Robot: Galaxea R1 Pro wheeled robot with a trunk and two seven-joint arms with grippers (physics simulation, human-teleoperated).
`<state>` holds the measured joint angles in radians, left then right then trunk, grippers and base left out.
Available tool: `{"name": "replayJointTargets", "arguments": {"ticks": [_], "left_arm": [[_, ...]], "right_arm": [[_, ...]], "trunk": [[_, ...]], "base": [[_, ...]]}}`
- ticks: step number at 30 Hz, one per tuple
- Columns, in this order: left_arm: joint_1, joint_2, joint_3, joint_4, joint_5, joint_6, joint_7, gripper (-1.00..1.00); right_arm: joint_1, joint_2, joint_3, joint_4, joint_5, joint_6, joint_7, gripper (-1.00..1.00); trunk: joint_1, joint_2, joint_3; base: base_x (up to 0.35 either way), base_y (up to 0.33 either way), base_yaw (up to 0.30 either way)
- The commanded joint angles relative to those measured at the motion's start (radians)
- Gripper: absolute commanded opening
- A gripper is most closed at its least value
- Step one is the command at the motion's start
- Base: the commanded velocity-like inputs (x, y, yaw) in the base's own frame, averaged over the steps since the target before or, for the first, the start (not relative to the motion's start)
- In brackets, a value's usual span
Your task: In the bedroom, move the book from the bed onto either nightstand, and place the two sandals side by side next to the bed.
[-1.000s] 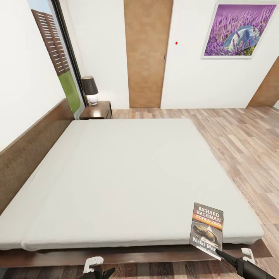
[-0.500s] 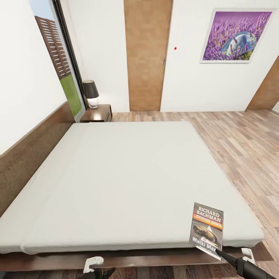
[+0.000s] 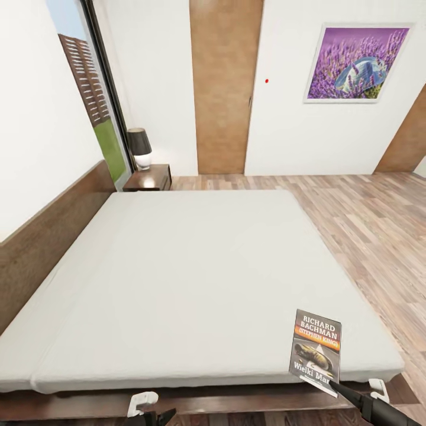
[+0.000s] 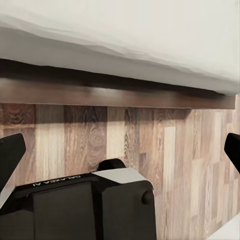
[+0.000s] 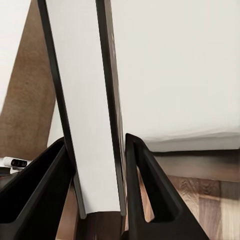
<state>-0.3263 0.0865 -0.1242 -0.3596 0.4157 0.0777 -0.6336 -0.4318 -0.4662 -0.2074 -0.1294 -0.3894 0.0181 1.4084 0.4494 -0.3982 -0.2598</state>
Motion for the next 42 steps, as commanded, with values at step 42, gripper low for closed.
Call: {"name": "replayJointTargets", "arguments": {"ticks": [42], "left_arm": [[0.000,0.001,-0.005,-0.001,0.009,0.008,-0.001,1.00]], "right_arm": [[-0.001,0.000,-0.003,0.001,0.001,0.002,0.004,-1.00]], "trunk": [[0.001,-0.002,0.066]], "base": [[0.000,0.000,0.000]]}}
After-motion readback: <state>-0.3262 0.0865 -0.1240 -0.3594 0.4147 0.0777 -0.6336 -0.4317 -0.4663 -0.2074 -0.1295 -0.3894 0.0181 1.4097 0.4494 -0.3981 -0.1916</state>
